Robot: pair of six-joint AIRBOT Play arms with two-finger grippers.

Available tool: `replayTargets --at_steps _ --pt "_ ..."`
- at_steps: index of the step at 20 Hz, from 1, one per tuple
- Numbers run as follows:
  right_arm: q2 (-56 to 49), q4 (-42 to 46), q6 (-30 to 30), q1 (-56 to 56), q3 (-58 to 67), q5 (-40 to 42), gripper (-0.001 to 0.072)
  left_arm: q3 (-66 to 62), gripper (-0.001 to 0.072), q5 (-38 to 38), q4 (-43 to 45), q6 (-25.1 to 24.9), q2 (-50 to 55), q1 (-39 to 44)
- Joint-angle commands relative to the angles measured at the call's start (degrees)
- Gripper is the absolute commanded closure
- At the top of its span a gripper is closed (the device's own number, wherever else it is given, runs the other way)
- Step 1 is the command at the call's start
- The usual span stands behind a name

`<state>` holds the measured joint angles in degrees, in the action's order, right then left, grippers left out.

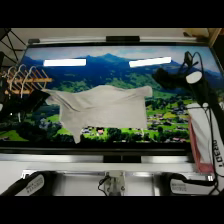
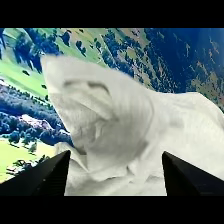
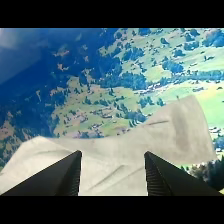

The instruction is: Fold the shirts.

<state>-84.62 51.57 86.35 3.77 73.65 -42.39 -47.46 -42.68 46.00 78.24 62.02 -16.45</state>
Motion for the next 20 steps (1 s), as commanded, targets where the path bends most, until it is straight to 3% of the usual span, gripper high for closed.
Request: replayTargets --at_steps 1,4,5,6,9,13,17,18,19,20 --pt "3.6 7.9 -2.1 5.1 0.2 -18.3 0.0196 -7.5 -0.0013 -11.8 11.1 -0.1 6.6 -2.7" --pt "4.6 16.3 -3.8 9.4 -0.9 -38.8 0.0194 -11.1 -0.0013 -30.2 23.0 4.1 8.6 -6.5" --pt "4.6 17.7 -4.1 9.6 -2.7 -42.1 0.0115 -9.5 -0.0013 -33.0 23.1 4.1 8.4 -6.7" --pt "4.6 17.6 -4.1 9.6 -5.1 -42.9 0.0081 -6.8 -0.0013 -33.5 21.8 4.1 8.0 -6.1" --pt "4.6 11.2 -3.9 8.1 -13.0 -37.8 0.0081 2.6 -0.0013 -27.0 18.3 3.9 7.6 -1.2" --pt "4.5 10.3 -3.8 3.3 -17.7 -29.4 0.008 6.6 -0.0013 -16.0 12.7 4.0 8.3 7.0" --pt "3.4 10.1 -3.6 0.4 -19.5 -24.3 0.008 6.6 -0.0001 -7.4 12.4 8.8 9.4 12.3" --pt "2.6 9.9 -3.7 0.4 -19.5 -24.4 0.008 6.6 0.0111 -5.7 12.4 9.7 9.6 12.7" --pt "1.9 9.2 -3.7 0.4 -19.5 -24.3 0.008 6.6 0.0266 -5.2 12.3 9.7 9.6 12.7" --pt "1.0 8.2 -3.8 0.4 -19.5 -24.0 0.008 6.6 0.035 -5.1 12.4 9.5 9.6 12.5"
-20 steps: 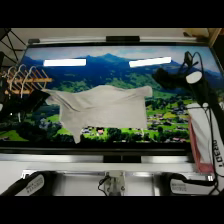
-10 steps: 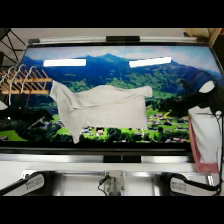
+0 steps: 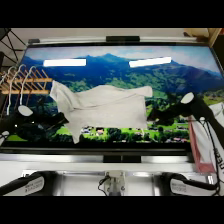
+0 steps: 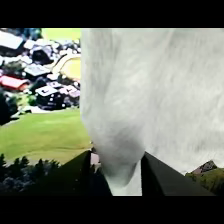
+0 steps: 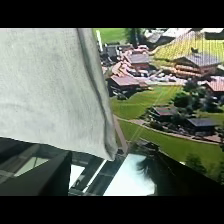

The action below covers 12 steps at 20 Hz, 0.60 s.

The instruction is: Fold the shirts.

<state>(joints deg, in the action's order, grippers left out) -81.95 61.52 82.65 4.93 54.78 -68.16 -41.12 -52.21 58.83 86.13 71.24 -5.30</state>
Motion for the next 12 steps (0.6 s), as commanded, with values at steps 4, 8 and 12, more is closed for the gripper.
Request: replayTargets --at_steps 4,8,12 --pt "-5.2 -4.8 -0.4 -2.8 -0.6 3.2 0.008 -0.7 0.0662 2.2 -1.0 -5.0 0.3 1.4" --pt "-8.1 -5.9 2.3 -8.3 -0.6 6.8 0.0176 -4.3 0.0664 -0.4 -0.8 -6.0 0.1 1.4" --pt "-5.4 -8.5 2.3 -9.0 4.1 4.3 0.0633 -12.0 0.0664 -6.3 -0.1 -9.7 -2.1 1.4"
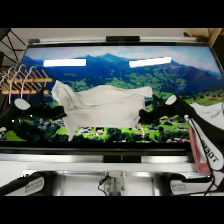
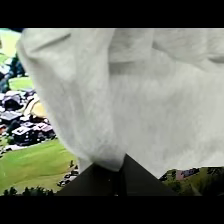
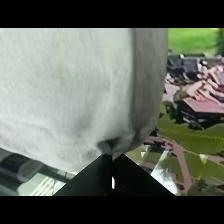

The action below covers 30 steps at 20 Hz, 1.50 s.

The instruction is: Fold the shirts.

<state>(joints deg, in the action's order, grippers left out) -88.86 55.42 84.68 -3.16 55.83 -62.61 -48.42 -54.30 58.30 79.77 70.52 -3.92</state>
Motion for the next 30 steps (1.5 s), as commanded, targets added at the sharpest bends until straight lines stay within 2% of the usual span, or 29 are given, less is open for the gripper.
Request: replayTargets --at_steps 1,2,4,7,11,13,16,18,23,27,28,30 --pt "3.5 -1.9 -0.7 -0.9 5.5 -1.9 0.0633 -7.3 0.0665 -5.7 1.2 -5.1 -2.8 0.0" --pt "6.3 -1.5 -2.2 -0.9 8.7 -2.4 0.0633 -10.7 0.0665 -6.8 2.8 -7.0 -4.9 0.0" --pt "12.9 0.9 -3.9 -0.9 16.2 -2.6 0.0633 -19.2 0.0665 -8.2 6.4 -7.3 -9.5 0.0" --pt "24.0 4.0 -4.2 -0.9 29.2 0.2 0.0633 -35.8 0.0664 -10.5 6.8 -7.3 -16.6 0.0" --pt "37.4 5.1 -4.0 -0.9 42.2 4.8 0.0633 -56.2 0.0665 -9.7 6.8 -7.1 -25.7 0.0" --pt "42.9 6.7 -3.8 -0.9 45.0 4.7 0.0633 -60.4 0.0664 -9.1 6.9 -5.4 -29.6 0.0" --pt "49.4 7.9 -1.4 -0.9 45.2 3.6 0.0633 -61.1 0.0664 -9.4 6.9 1.0 -34.4 0.0" --pt "52.0 9.6 0.5 -0.9 45.2 2.0 0.0633 -61.1 0.0665 -8.7 6.9 1.6 -36.4 0.0" --pt "51.3 17.2 3.0 -0.9 45.2 -0.3 0.0633 -60.3 0.0665 -10.5 7.4 1.6 -33.8 0.0" --pt "42.6 24.1 3.0 -0.9 44.6 -13.5 0.0634 -59.8 0.0665 -22.0 11.5 1.5 -24.2 0.0" --pt "39.7 25.9 2.6 -0.9 43.5 -16.5 0.0633 -59.1 0.0664 -23.8 13.0 0.7 -21.1 0.0" --pt "33.2 29.2 1.3 -0.9 38.6 -17.7 0.0633 -56.3 0.0664 -24.4 14.0 -4.5 -14.5 0.0"
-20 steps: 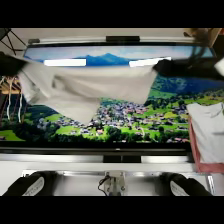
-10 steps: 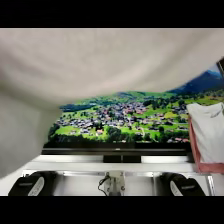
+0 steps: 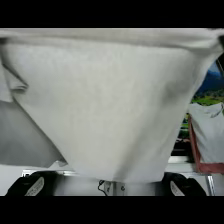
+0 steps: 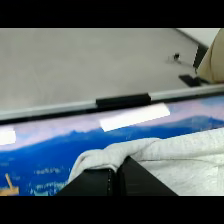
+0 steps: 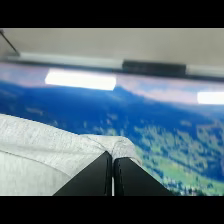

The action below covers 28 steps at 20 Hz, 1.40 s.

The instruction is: Fold the shirts.

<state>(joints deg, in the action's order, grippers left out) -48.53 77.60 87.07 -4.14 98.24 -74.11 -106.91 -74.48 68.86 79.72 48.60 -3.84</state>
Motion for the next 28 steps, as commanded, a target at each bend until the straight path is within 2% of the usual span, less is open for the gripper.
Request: replayTargets --at_steps 1,4,6,9,12,16,17,18,19,20,22,23,25,28 --pt "-10.3 8.8 -1.2 0.0 -6.6 -4.6 0.0633 3.9 0.0664 -3.5 3.4 -5.6 11.2 -0.1" --pt "-21.6 15.7 -0.8 0.0 -12.5 5.6 0.0633 6.4 0.0664 -0.4 2.6 -5.6 23.6 0.0" --pt "-29.7 16.5 0.0 0.0 -12.5 14.1 0.0633 6.4 0.0664 4.1 -0.4 -5.6 32.2 0.6" --pt "-37.2 14.0 9.5 0.0 -12.5 27.1 0.0633 6.4 0.0664 12.1 -6.2 -5.6 41.7 2.1" --pt "-43.2 8.4 13.8 0.0 -12.5 31.0 0.0633 6.4 0.0663 13.9 -8.1 -5.6 48.5 3.5" --pt "-49.6 -6.1 12.7 0.0 -12.5 28.1 0.0633 6.3 0.0659 5.8 -8.0 -5.0 54.4 4.6" --pt "-49.8 -8.0 12.7 0.0 -12.5 28.1 0.0631 6.3 0.0559 4.6 -8.0 -2.5 55.0 4.4" --pt "-49.5 -9.3 12.7 0.1 -12.2 27.6 0.0542 6.3 0.0277 2.7 -8.0 -0.2 55.2 4.0" --pt "-48.6 -9.9 12.7 0.7 -11.5 25.7 0.0298 5.6 0.0069 -1.0 -8.0 0.0 55.1 3.3" --pt "-47.5 -9.0 11.1 1.5 -10.3 21.0 0.0184 3.9 0.0074 -6.8 -6.5 -0.2 55.1 1.9" --pt "-44.6 -2.3 9.6 3.3 -9.4 8.0 0.0184 1.6 0.0238 -17.4 1.0 -0.4 54.6 -1.7" --pt "-43.2 1.7 7.6 4.2 -9.5 0.9 0.0184 2.3 0.0241 -20.8 4.0 -0.4 54.0 -3.9" --pt "-40.2 6.7 2.3 6.1 -11.5 -10.0 0.0184 8.3 0.0241 -21.0 3.3 -0.4 51.0 -9.4" --pt "-33.4 5.0 1.2 9.3 -19.8 -11.4 0.0184 24.9 0.024 -14.9 1.4 -1.0 45.7 -15.6"
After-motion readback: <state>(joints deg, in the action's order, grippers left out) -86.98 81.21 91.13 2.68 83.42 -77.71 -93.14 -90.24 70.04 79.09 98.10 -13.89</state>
